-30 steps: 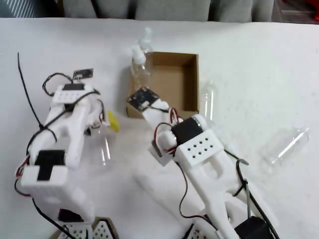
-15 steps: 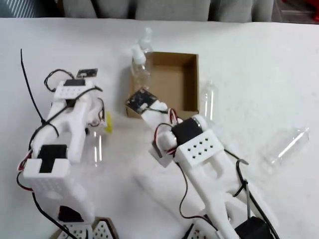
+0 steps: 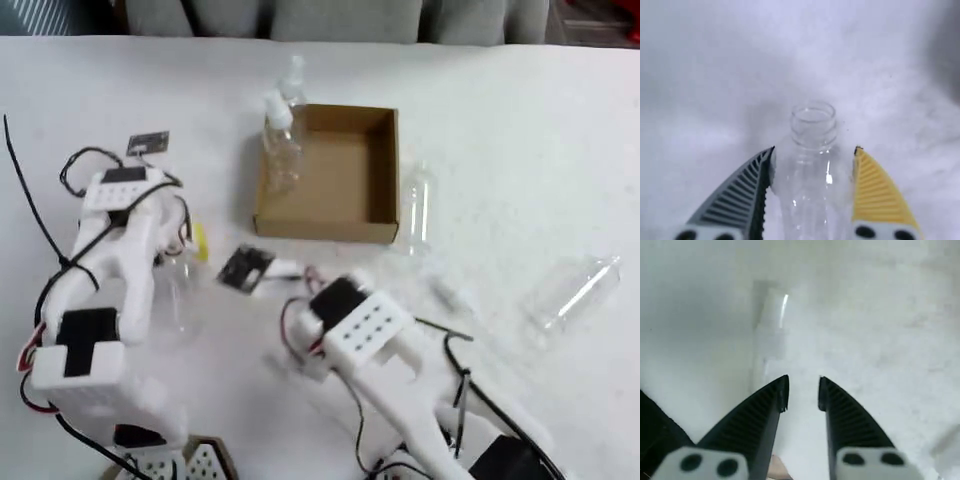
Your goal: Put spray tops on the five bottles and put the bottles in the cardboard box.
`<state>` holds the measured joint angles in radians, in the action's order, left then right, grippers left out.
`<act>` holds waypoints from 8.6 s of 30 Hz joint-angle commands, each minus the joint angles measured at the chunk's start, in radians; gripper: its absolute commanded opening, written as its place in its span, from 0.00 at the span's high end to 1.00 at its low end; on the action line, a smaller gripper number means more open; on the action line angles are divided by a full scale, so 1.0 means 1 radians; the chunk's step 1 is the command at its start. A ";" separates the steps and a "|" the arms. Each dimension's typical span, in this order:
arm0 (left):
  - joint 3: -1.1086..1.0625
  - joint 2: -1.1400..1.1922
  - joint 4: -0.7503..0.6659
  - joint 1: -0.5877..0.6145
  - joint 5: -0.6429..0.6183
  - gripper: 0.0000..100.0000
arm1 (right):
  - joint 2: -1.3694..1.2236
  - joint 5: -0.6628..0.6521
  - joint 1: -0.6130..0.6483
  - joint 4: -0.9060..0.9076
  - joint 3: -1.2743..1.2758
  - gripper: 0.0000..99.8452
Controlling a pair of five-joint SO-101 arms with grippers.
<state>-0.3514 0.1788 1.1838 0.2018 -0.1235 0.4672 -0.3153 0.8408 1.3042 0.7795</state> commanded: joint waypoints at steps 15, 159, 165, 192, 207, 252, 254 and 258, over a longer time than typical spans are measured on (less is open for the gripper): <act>-0.008 -0.070 -0.064 0.054 0.012 0.98 | 0.033 0.126 0.159 -0.179 0.132 0.75; -1.145 -2.011 -0.434 -0.467 0.123 0.98 | 0.390 0.446 -0.045 -1.023 0.123 0.98; -1.145 -2.011 -0.434 -0.467 0.123 0.98 | 0.390 0.446 -0.044 -1.006 0.147 0.98; -1.145 -2.011 -0.434 -0.469 0.120 0.98 | 0.599 0.439 -0.044 -0.987 0.281 0.98; -1.146 -2.011 -0.434 -0.469 0.120 0.98 | 0.679 0.440 -0.085 -0.776 0.152 0.79; -0.810 -1.270 -1.287 -0.466 0.117 0.98 | 1.030 0.440 -0.561 -0.679 0.758 0.98; -0.812 -1.188 -1.359 -0.466 0.117 0.98 | 1.030 0.440 -0.561 -0.679 0.758 0.98; -0.824 -1.044 -1.479 -0.463 0.117 0.98 | 1.030 0.439 -0.561 -0.679 0.758 0.98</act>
<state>-1.2306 -0.9505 -0.1987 -0.2570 -0.0054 1.4876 0.1235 0.2885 0.6475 1.5482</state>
